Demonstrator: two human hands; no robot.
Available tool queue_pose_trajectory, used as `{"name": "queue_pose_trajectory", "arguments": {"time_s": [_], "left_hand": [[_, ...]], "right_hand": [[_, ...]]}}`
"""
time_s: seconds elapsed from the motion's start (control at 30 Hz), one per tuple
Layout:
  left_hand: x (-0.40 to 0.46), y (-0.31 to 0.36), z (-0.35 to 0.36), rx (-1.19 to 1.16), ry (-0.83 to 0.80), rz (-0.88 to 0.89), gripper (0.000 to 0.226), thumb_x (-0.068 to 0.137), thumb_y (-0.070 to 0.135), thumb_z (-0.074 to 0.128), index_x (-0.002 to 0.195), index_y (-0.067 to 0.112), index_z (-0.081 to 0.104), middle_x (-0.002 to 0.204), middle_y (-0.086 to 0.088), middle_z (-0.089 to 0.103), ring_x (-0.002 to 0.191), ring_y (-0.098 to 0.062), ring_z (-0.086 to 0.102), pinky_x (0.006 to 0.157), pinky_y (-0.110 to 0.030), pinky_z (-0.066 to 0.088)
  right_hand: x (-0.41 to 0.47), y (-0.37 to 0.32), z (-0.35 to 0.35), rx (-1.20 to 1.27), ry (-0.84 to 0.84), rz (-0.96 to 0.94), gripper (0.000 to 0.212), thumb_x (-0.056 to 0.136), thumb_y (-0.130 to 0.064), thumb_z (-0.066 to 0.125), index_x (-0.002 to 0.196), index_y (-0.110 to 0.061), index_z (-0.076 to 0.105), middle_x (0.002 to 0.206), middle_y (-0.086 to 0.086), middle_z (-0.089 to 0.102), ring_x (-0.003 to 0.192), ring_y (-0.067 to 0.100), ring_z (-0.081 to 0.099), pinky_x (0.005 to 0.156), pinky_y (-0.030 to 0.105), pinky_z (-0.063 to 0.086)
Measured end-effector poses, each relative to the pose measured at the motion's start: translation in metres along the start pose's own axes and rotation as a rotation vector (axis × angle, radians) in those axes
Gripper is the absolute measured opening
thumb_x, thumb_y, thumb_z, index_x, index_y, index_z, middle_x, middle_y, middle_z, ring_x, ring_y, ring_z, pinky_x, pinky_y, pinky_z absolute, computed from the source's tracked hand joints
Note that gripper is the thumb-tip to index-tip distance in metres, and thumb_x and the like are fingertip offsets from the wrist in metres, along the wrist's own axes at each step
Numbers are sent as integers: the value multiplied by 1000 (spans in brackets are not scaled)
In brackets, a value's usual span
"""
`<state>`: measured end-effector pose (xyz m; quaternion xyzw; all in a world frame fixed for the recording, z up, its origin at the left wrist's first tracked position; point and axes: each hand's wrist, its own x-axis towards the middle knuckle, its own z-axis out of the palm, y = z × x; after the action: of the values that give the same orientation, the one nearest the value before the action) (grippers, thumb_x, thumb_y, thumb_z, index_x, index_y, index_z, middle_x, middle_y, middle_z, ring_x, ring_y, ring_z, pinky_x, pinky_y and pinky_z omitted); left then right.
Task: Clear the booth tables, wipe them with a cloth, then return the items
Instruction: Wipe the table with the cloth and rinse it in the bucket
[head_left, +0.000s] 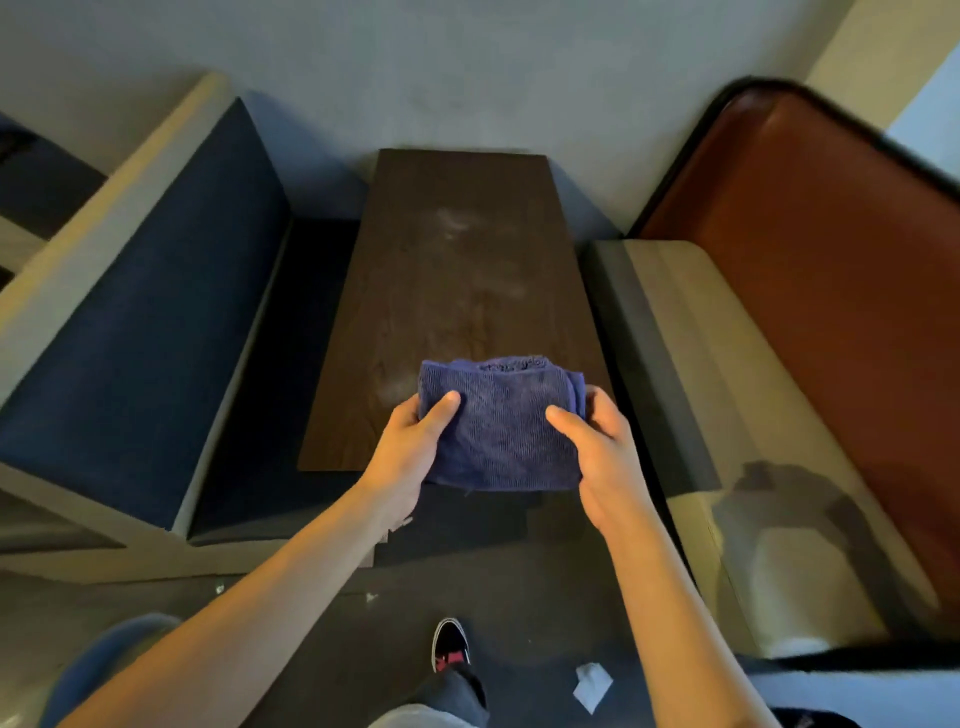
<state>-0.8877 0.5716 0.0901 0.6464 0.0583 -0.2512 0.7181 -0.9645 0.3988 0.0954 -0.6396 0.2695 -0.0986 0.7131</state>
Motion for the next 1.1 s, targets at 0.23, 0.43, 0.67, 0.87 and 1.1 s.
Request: {"name": "queue_pose_trajectory", "arguments": {"time_s": [0.23, 0.43, 0.67, 0.87, 1.1], "left_hand": [[79, 40, 25, 26, -158, 16, 25, 87, 30, 68, 108, 16, 69, 103, -3, 75, 100, -23, 71, 84, -33, 57], [122, 57, 73, 68, -149, -10, 14, 88, 29, 70, 93, 16, 71, 92, 0, 75, 95, -23, 70, 82, -33, 52], [178, 58, 140, 65, -114, -236, 29, 96, 42, 61, 119, 25, 68, 116, 1, 72, 107, -23, 66, 83, -39, 46], [222, 61, 228, -66, 38, -138, 19, 96, 29, 65, 114, 28, 68, 112, -2, 74, 102, -25, 70, 88, -43, 54], [246, 67, 305, -94, 180, -101, 23, 99, 36, 59, 113, 21, 70, 104, -2, 77, 95, -21, 74, 85, -39, 54]], "right_hand": [[81, -37, -10, 110, -68, 228, 24, 84, -26, 74, 106, -17, 71, 105, 2, 75, 99, 18, 71, 81, 32, 56], [128, -49, -31, 19, 85, 160, 9, 93, -24, 69, 94, -17, 75, 99, 3, 76, 91, 17, 73, 76, 30, 56], [203, -63, -76, -51, 213, 62, 29, 101, -35, 55, 78, -23, 69, 83, -3, 72, 88, 19, 69, 89, 44, 53], [294, -80, -137, 65, 80, 129, 22, 101, -37, 55, 86, -26, 67, 98, -10, 67, 91, 4, 63, 74, 23, 48], [369, -111, -179, -33, -77, 379, 40, 101, -53, 44, 116, -21, 63, 122, 3, 62, 113, 28, 61, 103, 47, 48]]}}
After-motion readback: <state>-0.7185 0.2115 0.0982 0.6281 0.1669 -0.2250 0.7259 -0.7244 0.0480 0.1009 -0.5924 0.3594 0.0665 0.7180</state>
